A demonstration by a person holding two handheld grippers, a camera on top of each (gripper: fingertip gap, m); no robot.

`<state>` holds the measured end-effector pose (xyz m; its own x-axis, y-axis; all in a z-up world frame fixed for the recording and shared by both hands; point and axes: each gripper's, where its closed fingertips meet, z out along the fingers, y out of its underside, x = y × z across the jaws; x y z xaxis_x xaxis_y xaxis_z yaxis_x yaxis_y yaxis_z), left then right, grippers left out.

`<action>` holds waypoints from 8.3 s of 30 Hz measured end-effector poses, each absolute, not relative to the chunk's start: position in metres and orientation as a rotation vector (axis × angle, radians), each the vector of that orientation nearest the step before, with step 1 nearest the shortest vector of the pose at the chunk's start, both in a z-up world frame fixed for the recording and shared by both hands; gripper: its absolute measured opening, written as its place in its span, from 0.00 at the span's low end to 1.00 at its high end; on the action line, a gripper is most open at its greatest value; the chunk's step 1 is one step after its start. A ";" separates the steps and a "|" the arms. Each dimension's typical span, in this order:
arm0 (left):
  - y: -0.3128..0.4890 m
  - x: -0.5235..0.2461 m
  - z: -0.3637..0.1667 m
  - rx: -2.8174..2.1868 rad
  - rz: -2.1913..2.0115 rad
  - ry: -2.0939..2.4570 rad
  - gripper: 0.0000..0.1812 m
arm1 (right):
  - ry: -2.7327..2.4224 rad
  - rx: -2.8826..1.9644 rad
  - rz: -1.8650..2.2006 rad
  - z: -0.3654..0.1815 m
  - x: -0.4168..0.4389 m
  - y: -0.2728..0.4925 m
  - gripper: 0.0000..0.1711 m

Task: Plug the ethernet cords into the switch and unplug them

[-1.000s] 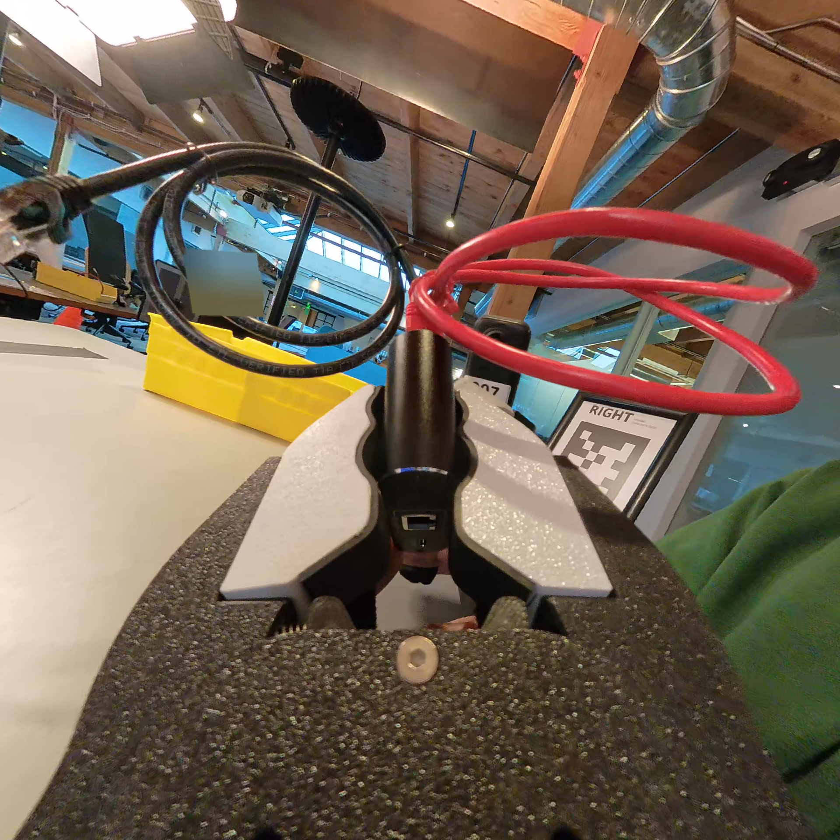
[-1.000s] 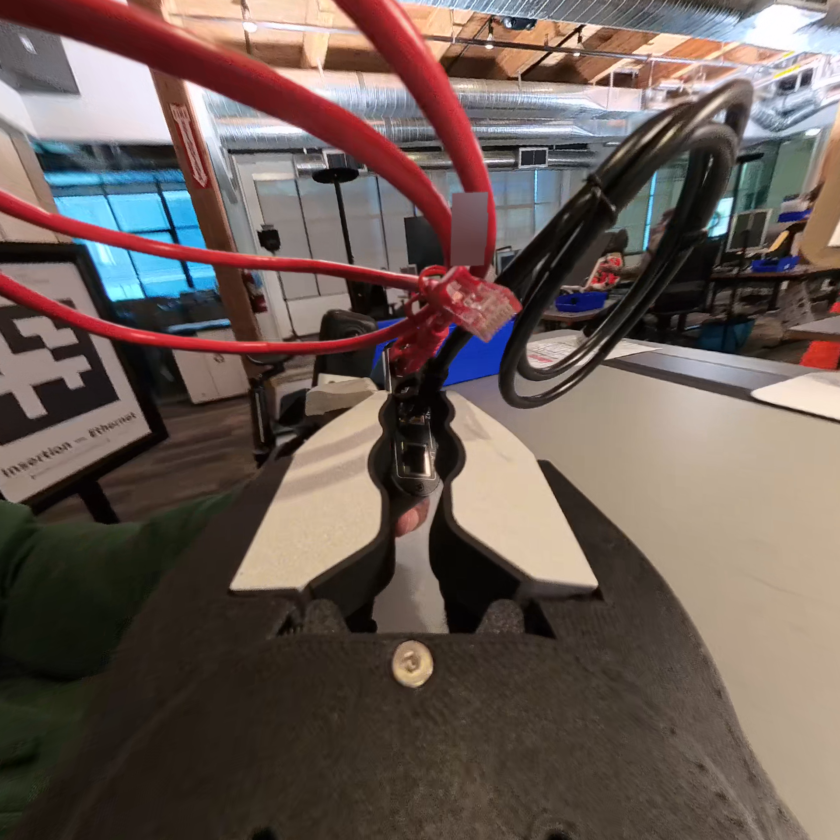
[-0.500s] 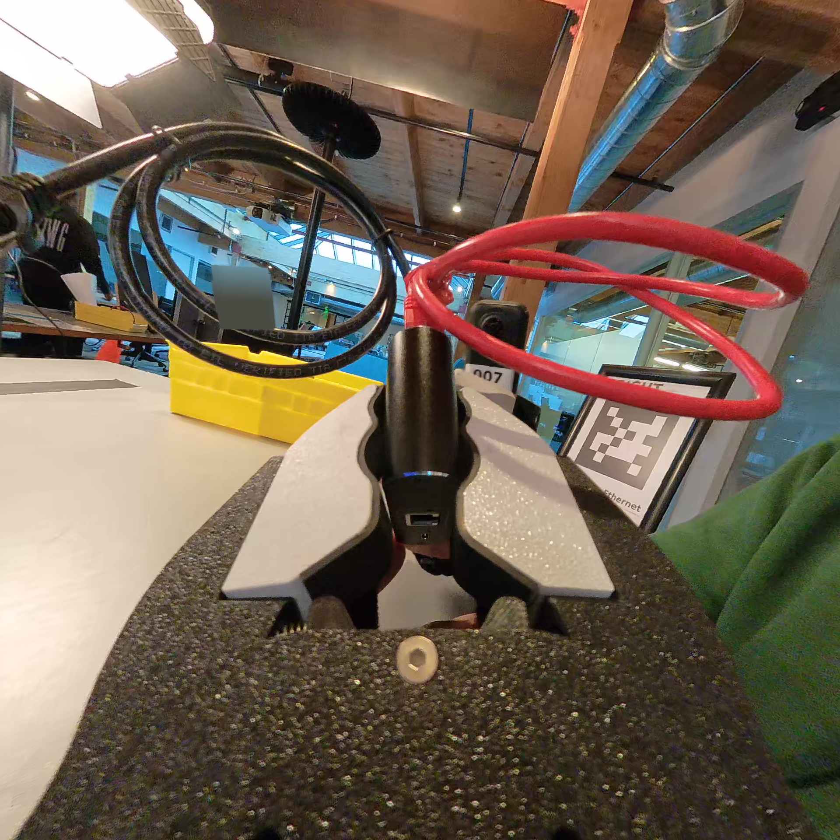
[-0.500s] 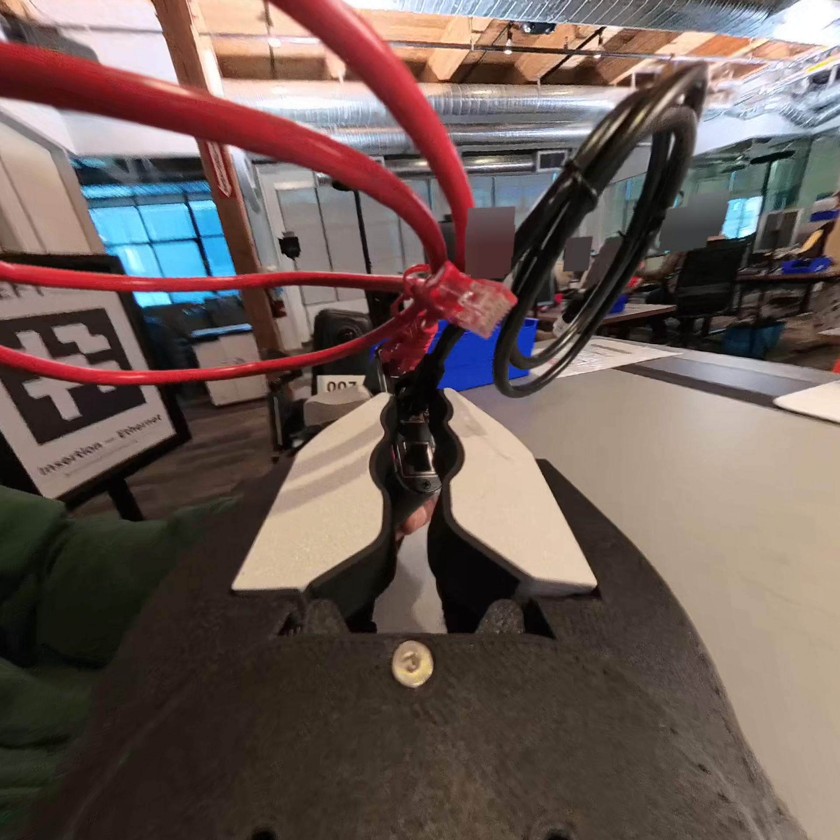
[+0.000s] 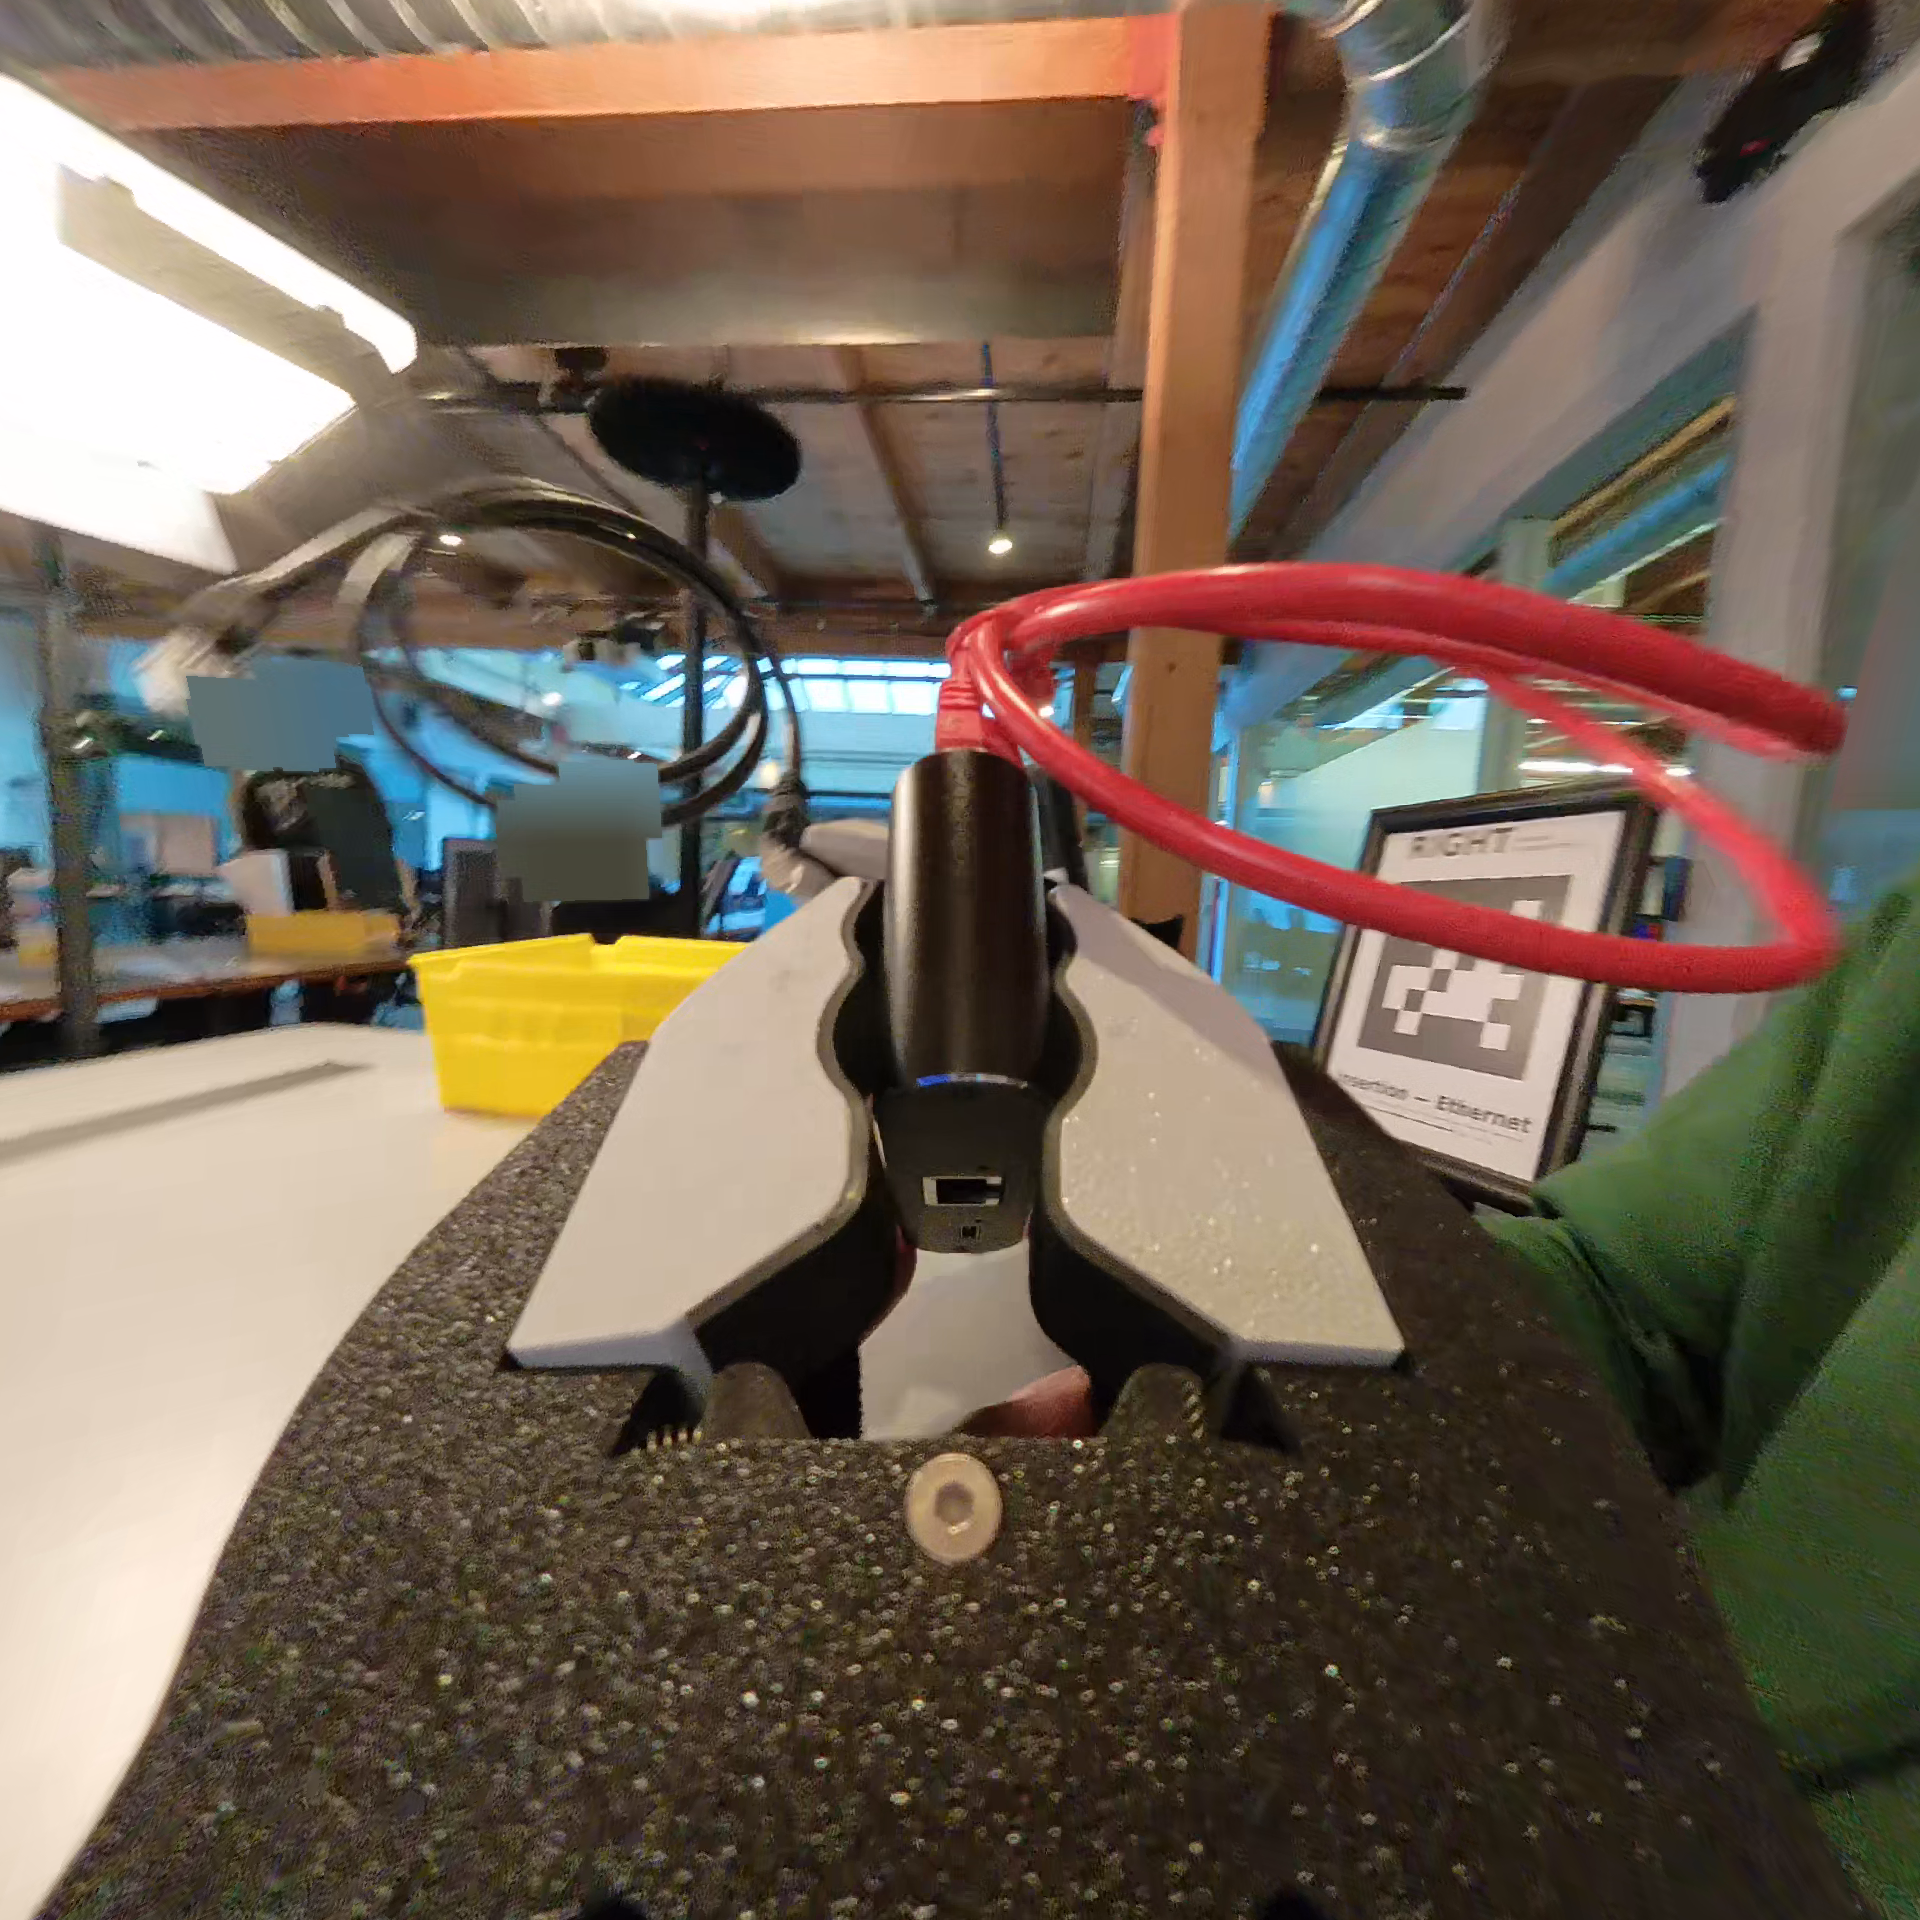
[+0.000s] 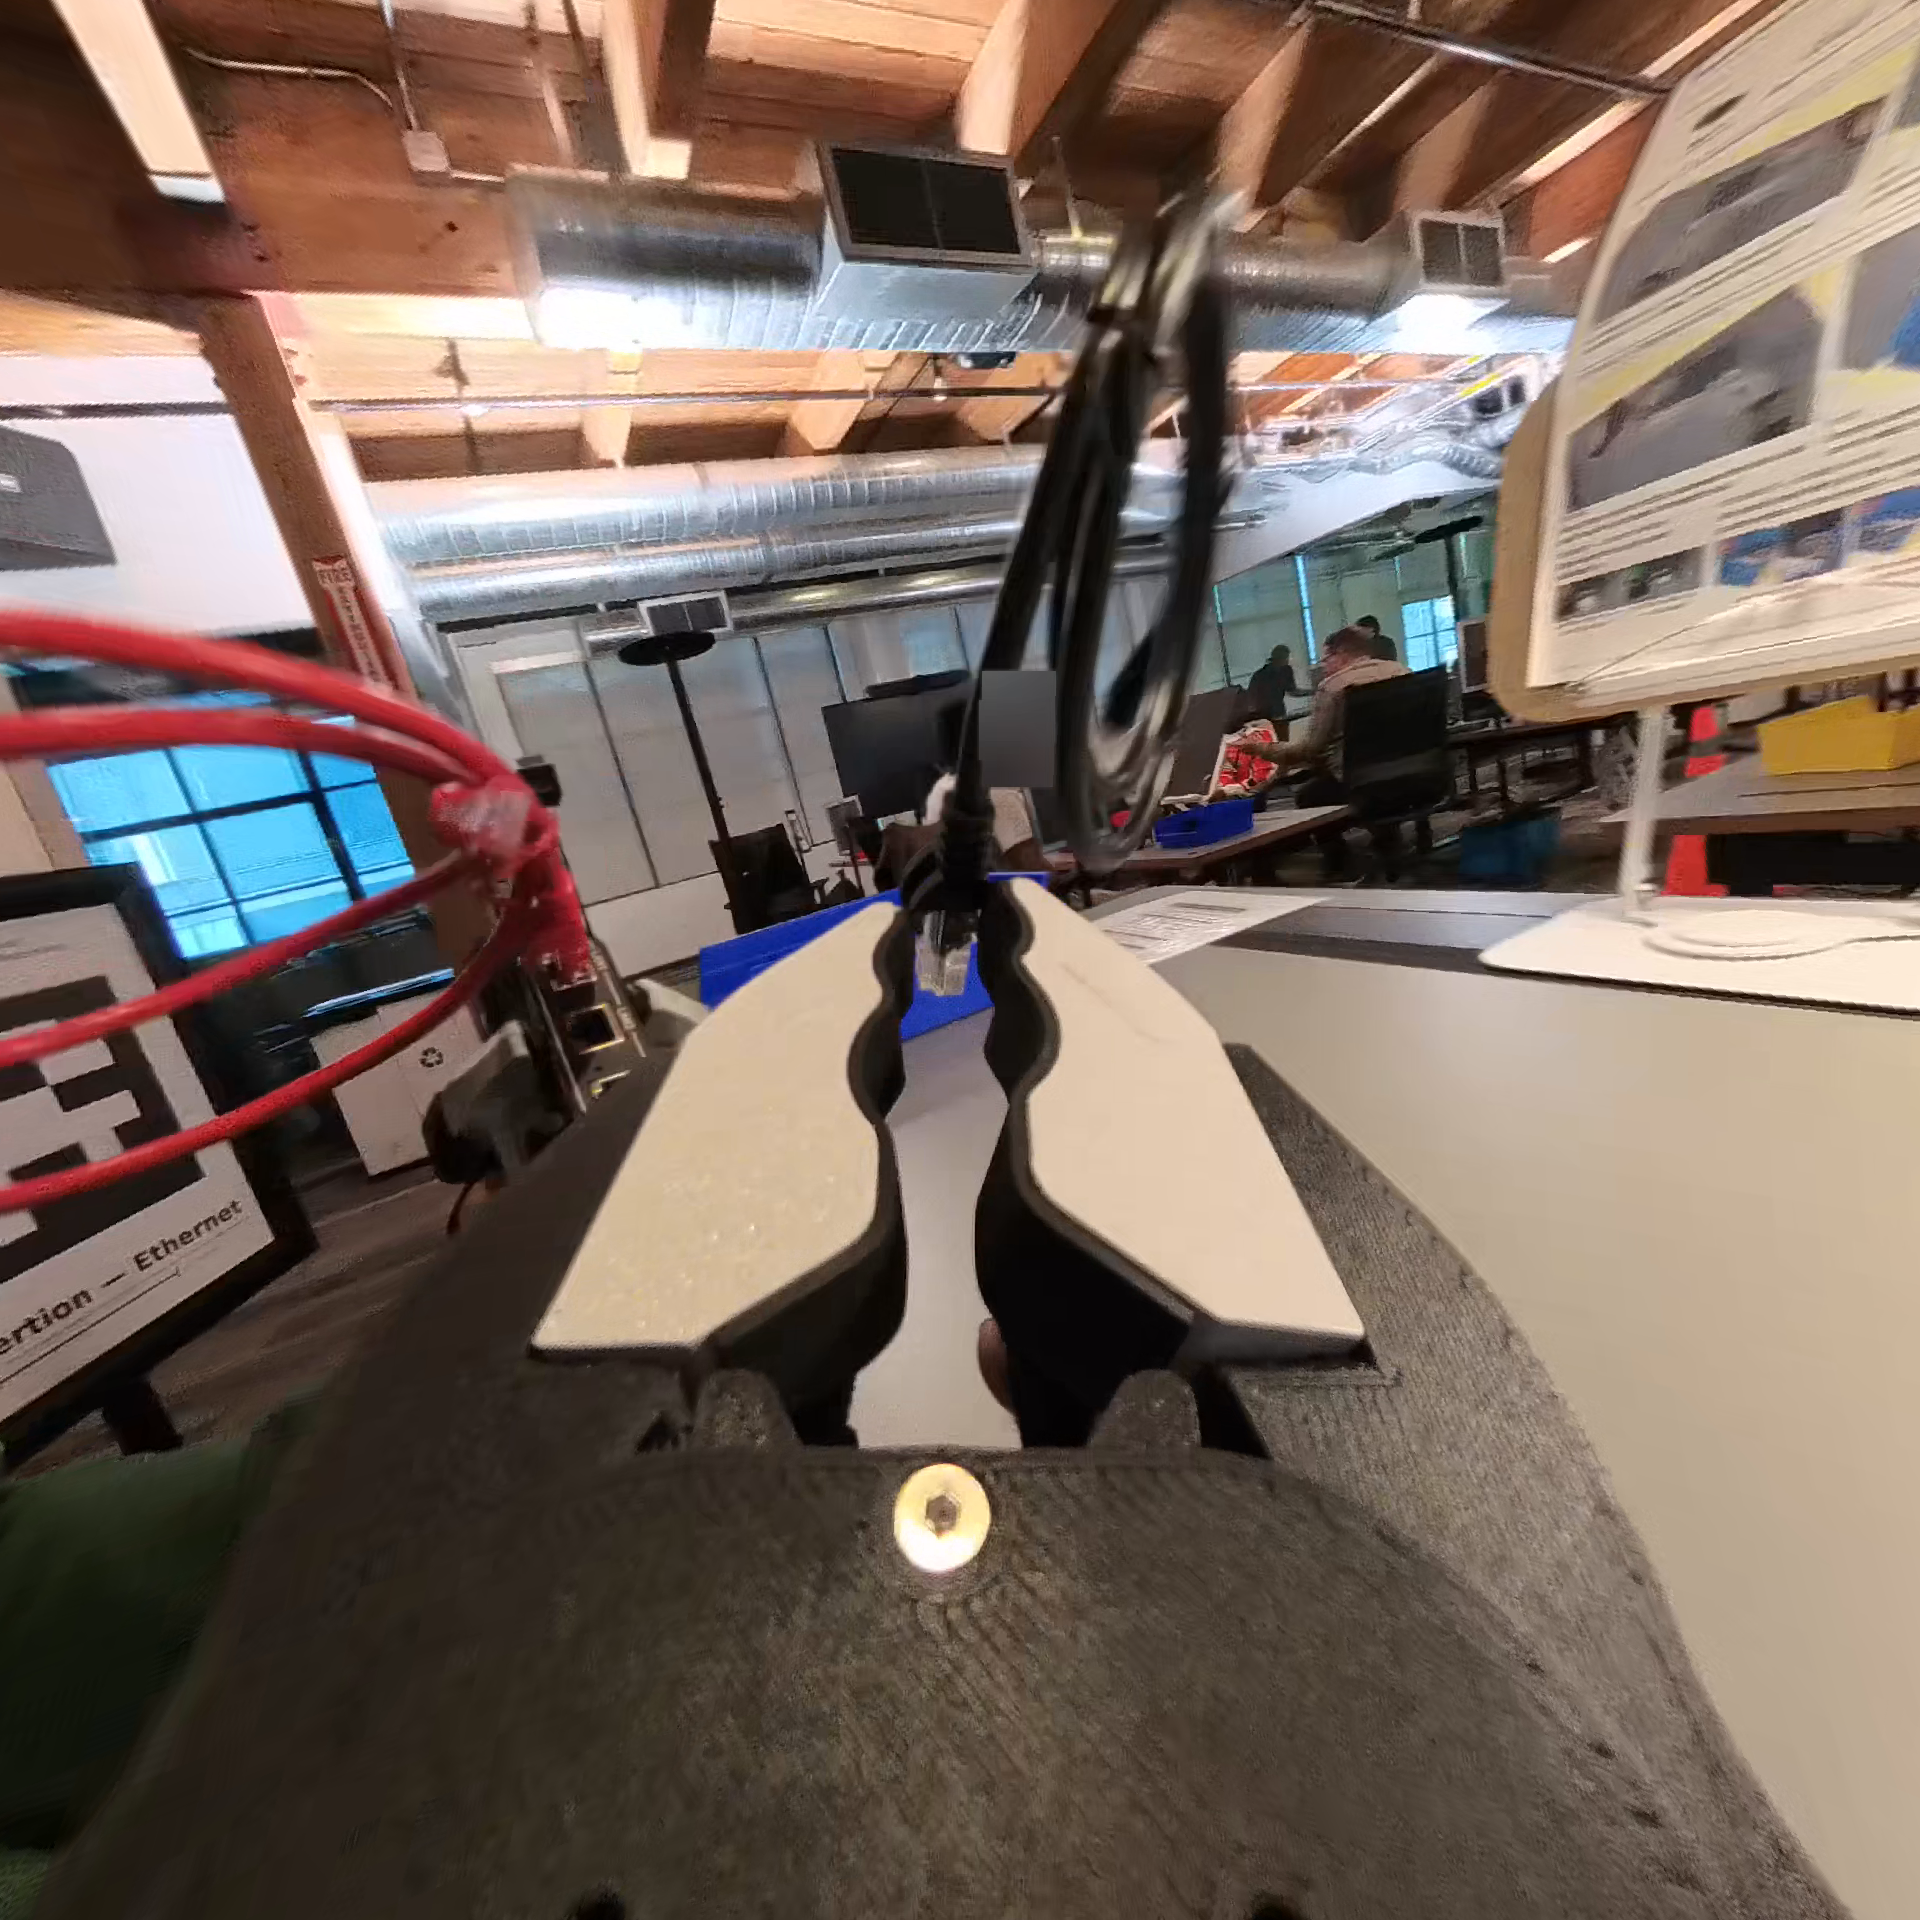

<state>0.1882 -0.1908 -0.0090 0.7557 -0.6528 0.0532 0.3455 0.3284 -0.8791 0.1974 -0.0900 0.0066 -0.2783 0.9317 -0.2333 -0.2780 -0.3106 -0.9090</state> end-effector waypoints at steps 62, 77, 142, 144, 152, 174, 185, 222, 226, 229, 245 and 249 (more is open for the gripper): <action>-0.158 0.111 -0.034 -0.897 -1.152 -0.431 0.15 | -1.580 -1.314 1.504 -0.085 0.141 -0.160 0.14; -0.144 0.161 -0.038 -1.117 -1.107 -0.269 0.15 | -1.250 -1.309 1.789 -0.050 0.152 -0.136 0.20; -0.173 0.263 -0.093 -1.772 -0.780 0.564 0.24 | -1.570 -0.961 1.897 -0.016 0.191 -0.202 0.06; -0.170 0.261 -0.093 -1.774 -0.765 0.548 0.24 | -1.565 -0.961 1.891 -0.016 0.190 -0.201 0.06; -0.158 0.241 -0.077 -1.684 -0.566 0.475 0.24 | -1.565 -0.887 1.693 -0.012 0.198 -0.186 0.11; -0.153 0.225 -0.091 -1.705 -0.108 0.664 0.23 | -1.713 -0.587 1.317 -0.020 0.222 -0.186 0.08; -0.156 0.163 -0.056 -1.468 0.559 0.611 0.23 | -1.734 -0.621 0.641 -0.058 0.205 -0.125 0.07; -0.153 0.115 -0.067 -1.515 0.788 0.466 0.22 | -1.668 -0.681 0.620 -0.084 0.149 -0.170 0.06; -0.154 0.116 -0.065 -1.505 0.759 0.457 0.22 | -1.679 -0.673 0.692 -0.085 0.151 -0.175 0.05; -0.155 0.117 -0.063 -1.492 0.729 0.448 0.22 | -1.730 -0.621 0.681 -0.085 0.156 -0.183 0.10; -0.153 0.141 -0.066 -1.434 0.775 0.608 0.21 | -1.604 -0.422 0.517 -0.038 0.177 -0.193 0.11; -0.151 0.147 -0.070 -1.431 0.806 0.666 0.21 | -1.648 -0.440 0.421 -0.057 0.166 -0.188 0.15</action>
<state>0.1474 -0.1514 -0.0705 0.5820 0.0819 -0.8090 -0.8099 -0.0305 -0.5857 0.1656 -0.1881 -0.0565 -0.1105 0.5139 0.8507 0.0426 0.8576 -0.5125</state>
